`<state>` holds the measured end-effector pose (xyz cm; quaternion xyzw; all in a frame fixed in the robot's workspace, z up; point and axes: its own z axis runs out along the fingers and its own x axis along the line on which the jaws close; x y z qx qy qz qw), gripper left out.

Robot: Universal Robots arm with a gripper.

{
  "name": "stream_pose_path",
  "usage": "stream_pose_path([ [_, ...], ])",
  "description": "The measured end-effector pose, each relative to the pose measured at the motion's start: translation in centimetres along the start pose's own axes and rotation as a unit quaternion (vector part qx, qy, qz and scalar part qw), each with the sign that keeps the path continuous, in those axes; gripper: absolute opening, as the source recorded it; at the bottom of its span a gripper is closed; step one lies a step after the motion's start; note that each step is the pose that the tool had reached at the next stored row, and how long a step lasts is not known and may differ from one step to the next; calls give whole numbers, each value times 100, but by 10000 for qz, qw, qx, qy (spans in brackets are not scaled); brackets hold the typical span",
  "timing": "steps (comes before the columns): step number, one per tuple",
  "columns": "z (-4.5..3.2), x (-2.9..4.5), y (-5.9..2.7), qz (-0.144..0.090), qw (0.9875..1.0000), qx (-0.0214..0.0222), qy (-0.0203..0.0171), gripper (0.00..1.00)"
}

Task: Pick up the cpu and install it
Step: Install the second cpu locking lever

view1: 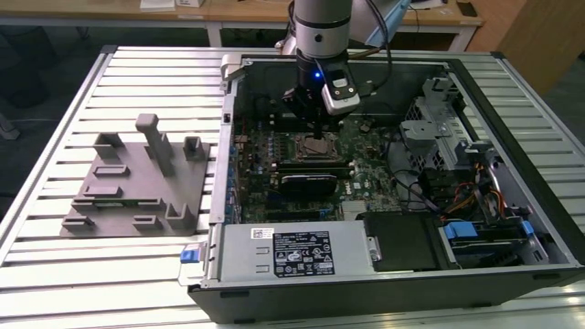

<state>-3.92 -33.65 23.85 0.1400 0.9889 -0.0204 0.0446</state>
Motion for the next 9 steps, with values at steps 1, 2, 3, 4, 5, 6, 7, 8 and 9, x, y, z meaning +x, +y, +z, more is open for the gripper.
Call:
stream_pose_path([
  [1,0,0,0,0,10000,0,0,11],
  [2,-1,0,-1,0,10000,0,0,11],
  [3,-1,-2,-5,-1,10000,2,1,11],
  [4,0,-3,-11,-1,10000,1,0,11],
  [5,1,-6,-21,0,10000,0,0,11],
  [6,1,-10,-36,0,10000,1,0,11],
  [7,2,-16,-54,0,10000,1,0,11],
  [8,4,-21,-74,0,10000,0,0,11],
  [9,6,-27,-96,0,10000,-1,0,11],
])
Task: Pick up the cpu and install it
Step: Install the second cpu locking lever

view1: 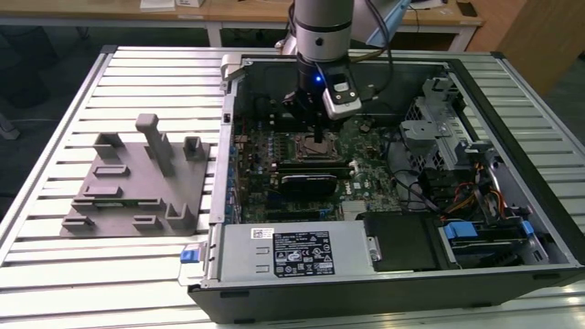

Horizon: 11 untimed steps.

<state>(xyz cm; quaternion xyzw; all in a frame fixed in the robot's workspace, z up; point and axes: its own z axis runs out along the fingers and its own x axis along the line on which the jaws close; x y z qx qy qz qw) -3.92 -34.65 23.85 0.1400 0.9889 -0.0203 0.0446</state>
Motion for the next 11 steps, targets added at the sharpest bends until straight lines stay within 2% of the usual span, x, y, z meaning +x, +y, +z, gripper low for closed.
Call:
stream_pose_path([
  [7,21,-42,-150,-47,10000,-4,-1,11],
  [11,42,-43,-166,-203,9998,-19,-3,11],
])
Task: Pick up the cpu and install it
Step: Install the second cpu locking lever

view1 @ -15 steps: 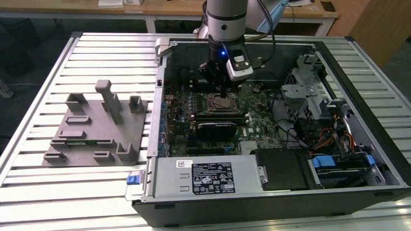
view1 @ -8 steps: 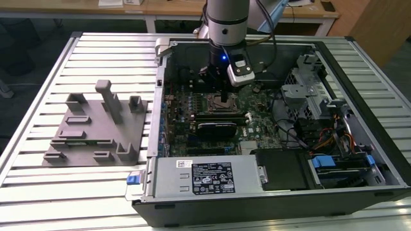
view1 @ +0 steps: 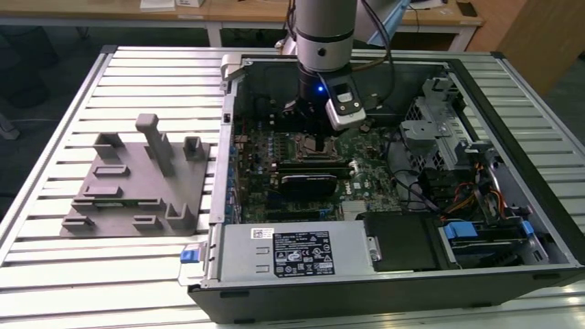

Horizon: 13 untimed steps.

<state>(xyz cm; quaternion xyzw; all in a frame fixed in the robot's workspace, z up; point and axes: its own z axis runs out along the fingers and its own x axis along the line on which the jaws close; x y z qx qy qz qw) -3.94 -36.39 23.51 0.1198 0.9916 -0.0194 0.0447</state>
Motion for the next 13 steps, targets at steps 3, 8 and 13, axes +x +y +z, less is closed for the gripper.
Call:
stream_pose_path([
  [3,13,2,-7,-144,9999,-12,-2,11],
  [8,37,16,-48,-264,9996,-23,-4,11],
  [13,82,84,-99,-344,9994,-64,1,11],
])
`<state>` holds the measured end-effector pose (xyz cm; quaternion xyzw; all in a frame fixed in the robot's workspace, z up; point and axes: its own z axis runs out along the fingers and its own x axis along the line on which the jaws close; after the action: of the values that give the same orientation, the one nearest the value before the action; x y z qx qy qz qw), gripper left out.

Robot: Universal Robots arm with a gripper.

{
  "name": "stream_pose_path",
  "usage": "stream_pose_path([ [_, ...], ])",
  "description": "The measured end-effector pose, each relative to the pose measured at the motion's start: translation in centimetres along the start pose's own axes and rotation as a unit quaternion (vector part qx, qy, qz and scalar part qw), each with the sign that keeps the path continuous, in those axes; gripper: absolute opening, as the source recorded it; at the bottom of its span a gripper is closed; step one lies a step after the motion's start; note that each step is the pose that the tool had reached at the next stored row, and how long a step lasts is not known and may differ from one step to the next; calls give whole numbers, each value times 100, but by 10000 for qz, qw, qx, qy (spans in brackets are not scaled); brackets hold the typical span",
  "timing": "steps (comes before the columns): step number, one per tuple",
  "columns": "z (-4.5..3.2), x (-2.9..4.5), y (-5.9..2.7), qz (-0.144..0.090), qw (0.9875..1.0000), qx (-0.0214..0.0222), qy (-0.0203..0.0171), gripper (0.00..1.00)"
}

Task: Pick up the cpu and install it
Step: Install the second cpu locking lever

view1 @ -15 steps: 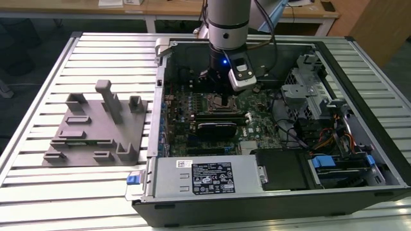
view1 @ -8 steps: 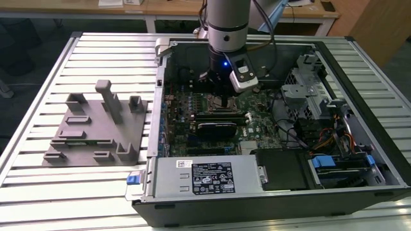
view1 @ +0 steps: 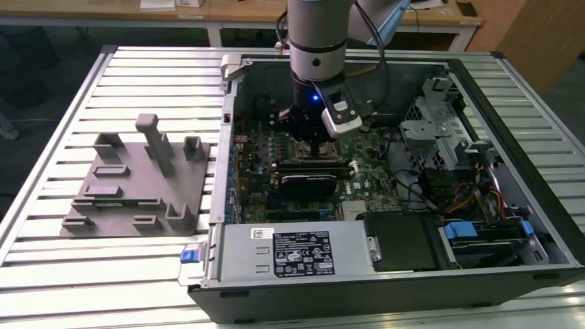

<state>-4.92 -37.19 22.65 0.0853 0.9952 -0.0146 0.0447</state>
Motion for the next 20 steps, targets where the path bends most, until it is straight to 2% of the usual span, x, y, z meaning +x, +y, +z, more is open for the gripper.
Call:
stream_pose_path([
  [2,8,24,-14,-43,10000,-13,0,11],
  [6,9,27,-15,-62,10000,-14,1,11],
  [7,13,28,-17,-70,10000,-9,34,11],
  [11,33,28,-22,-126,9996,22,243,11],
  [12,33,29,-23,-130,9996,24,253,11],
  [16,35,29,-23,-153,9996,21,253,11],
  [20,60,34,-23,-381,9990,-10,250,11],
])
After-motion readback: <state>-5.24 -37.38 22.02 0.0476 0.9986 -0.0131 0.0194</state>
